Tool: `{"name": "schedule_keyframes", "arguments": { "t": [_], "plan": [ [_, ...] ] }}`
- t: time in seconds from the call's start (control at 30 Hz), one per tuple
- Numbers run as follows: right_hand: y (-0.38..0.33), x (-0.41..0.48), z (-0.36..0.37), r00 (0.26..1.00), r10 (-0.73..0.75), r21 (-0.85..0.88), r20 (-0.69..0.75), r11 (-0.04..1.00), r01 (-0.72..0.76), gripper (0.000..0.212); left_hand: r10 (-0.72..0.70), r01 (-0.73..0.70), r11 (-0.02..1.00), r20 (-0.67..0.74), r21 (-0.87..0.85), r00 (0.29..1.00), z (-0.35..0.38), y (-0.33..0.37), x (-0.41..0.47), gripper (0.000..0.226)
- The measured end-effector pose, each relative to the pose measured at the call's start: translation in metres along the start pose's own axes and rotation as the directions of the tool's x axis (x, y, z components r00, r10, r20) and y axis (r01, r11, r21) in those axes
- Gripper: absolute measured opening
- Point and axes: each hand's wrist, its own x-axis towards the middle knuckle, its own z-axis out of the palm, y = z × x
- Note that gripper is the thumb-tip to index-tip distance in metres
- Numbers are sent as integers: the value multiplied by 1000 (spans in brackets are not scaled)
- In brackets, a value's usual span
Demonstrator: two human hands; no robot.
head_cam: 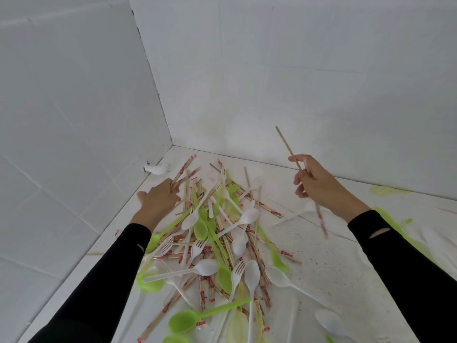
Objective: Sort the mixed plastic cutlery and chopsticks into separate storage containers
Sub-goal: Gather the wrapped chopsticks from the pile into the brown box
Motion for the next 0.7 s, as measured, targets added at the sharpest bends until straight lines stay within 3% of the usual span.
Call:
{"name": "schedule_keyframes", "arguments": {
  "t": [0.1,0.2,0.3,0.47,0.6,0.7],
  "plan": [
    [-4,1,16,996,1,312,-93,950,28,23,48,-75,936,-86,-344,995,1,6,-1,30],
    [8,-7,39,991,-17,451,-132,889,75,13,60,-176,905,-295,-387,954,-8,14,-9,39],
    [36,-21,65,985,-80,398,-155,907,136,8,-16,-210,845,-416,-491,909,-20,17,-12,34],
    [64,-34,88,987,-67,279,-144,954,106,15,-41,-249,603,-341,-758,939,-17,3,-9,9],
    [60,-15,91,993,50,247,-110,969,-21,18,-45,-290,558,-378,-778,925,3,-16,-8,8],
    [63,3,98,980,194,101,-31,977,-190,20,-51,-213,646,-320,-733,946,25,-32,-12,11]
  ]
}}
